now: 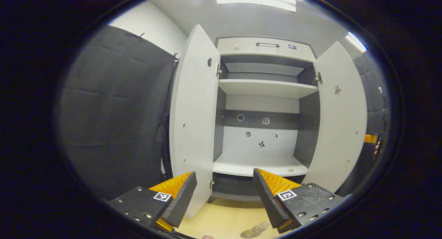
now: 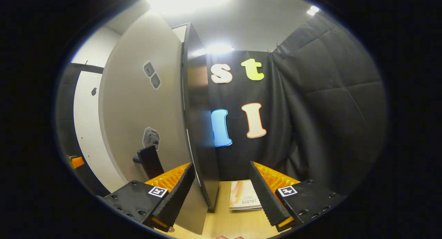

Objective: Grasp the bottle in the cabinet with the left hand and place it on the coaster, then close the right door with the right hand and the left door with the left hand.

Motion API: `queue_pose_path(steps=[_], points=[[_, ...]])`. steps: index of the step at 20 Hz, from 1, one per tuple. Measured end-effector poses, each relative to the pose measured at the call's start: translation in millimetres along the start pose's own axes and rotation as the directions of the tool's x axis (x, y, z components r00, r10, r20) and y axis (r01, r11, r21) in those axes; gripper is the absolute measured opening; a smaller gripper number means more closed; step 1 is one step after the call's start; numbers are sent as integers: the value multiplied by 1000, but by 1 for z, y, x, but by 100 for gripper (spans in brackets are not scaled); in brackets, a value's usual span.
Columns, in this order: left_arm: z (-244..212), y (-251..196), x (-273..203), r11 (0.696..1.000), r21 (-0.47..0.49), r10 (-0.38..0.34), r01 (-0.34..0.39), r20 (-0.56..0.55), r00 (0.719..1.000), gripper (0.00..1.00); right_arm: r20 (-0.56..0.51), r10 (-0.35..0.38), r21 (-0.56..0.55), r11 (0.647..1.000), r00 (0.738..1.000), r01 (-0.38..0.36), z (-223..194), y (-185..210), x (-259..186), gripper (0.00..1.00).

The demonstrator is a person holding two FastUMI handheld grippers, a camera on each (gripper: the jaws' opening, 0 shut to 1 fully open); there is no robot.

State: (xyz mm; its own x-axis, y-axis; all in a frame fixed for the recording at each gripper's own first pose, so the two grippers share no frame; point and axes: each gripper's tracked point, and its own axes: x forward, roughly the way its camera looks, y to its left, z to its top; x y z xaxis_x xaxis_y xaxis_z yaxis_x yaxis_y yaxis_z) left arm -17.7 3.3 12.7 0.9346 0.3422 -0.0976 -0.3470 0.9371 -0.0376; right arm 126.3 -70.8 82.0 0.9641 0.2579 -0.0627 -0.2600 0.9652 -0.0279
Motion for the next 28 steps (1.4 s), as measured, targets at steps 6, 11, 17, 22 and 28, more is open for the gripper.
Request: queue_pose_path(steps=[6, 11, 17, 22, 28], points=[[-11, 30, 3, 999, -51, -8, 7, -12, 1000, 100, -1, -81, -66, 995, 997, 81, 1, 11, -2, 90], [-18, 50, -1, 998, -61, -7, 6, -12, 1000, 94, -20, -52, -54, 997, 998, 51, -5, 43, -2, 95], [-24, 77, -6, 998, -54, 38, -38, 9, 999, 94, -13, 17, -58, 998, 1000, -18, -7, 93, 9, 95], [-36, 98, -16, 996, -52, 78, -79, -18, 997, 94, 14, 61, -65, 996, 998, -60, -11, 145, 28, 95], [-42, 129, -28, 988, 21, 152, -152, -24, 988, 100, -10, 100, -85, 991, 995, -100, -30, 204, 58, 92]])
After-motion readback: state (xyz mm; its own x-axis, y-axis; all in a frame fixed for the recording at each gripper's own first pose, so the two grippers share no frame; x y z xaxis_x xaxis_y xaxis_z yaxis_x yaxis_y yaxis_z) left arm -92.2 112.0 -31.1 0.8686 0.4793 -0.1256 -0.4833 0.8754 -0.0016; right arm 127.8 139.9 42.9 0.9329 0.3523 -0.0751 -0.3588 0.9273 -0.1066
